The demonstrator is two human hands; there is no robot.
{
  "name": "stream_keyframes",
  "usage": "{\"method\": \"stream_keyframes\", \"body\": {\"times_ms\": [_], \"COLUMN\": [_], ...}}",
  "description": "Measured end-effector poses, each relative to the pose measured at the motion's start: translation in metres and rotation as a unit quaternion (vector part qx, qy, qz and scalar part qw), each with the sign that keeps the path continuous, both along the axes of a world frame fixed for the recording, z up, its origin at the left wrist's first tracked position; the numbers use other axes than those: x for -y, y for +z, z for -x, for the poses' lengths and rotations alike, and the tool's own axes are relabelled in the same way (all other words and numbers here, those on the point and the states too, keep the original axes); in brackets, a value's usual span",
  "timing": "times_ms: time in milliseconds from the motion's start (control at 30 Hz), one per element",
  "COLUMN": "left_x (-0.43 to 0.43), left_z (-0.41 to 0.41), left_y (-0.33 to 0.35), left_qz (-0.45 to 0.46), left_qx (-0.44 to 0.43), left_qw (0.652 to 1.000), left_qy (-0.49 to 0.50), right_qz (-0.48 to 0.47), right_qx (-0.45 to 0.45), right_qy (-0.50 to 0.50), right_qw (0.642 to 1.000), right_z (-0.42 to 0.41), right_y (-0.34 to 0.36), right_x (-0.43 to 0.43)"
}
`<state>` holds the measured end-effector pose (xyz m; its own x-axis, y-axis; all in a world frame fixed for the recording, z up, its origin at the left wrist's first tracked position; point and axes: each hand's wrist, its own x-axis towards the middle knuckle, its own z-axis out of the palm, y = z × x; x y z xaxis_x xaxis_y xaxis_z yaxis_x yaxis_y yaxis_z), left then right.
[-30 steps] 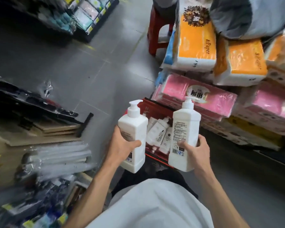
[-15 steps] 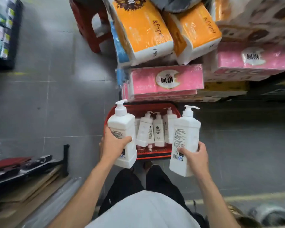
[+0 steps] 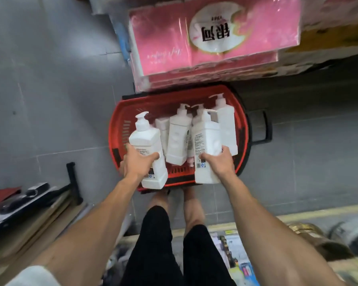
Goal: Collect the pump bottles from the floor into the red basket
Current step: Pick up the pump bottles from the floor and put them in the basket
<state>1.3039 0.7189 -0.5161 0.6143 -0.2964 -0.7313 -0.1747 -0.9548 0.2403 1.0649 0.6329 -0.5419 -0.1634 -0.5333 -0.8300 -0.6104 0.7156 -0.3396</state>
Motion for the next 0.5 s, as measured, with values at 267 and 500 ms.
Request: {"method": "stream_keyframes", "body": {"times_ms": [267, 500], "left_x": [0.015, 0.019], "left_z": [-0.003, -0.003], "left_y": [-0.083, -0.11], "left_qz": [-0.045, -0.064], "left_qx": [0.023, 0.001], "left_qw": [0.999, 0.997], "left_qy": [-0.016, -0.036], "right_qz": [0.03, 0.038], "right_qx": [0.046, 0.084], "right_qy": [-0.008, 0.031], "right_qw": [0.998, 0.995], "right_z": [-0.021, -0.007], "right_y": [-0.069, -0.094], "right_x": [0.006, 0.0]}}
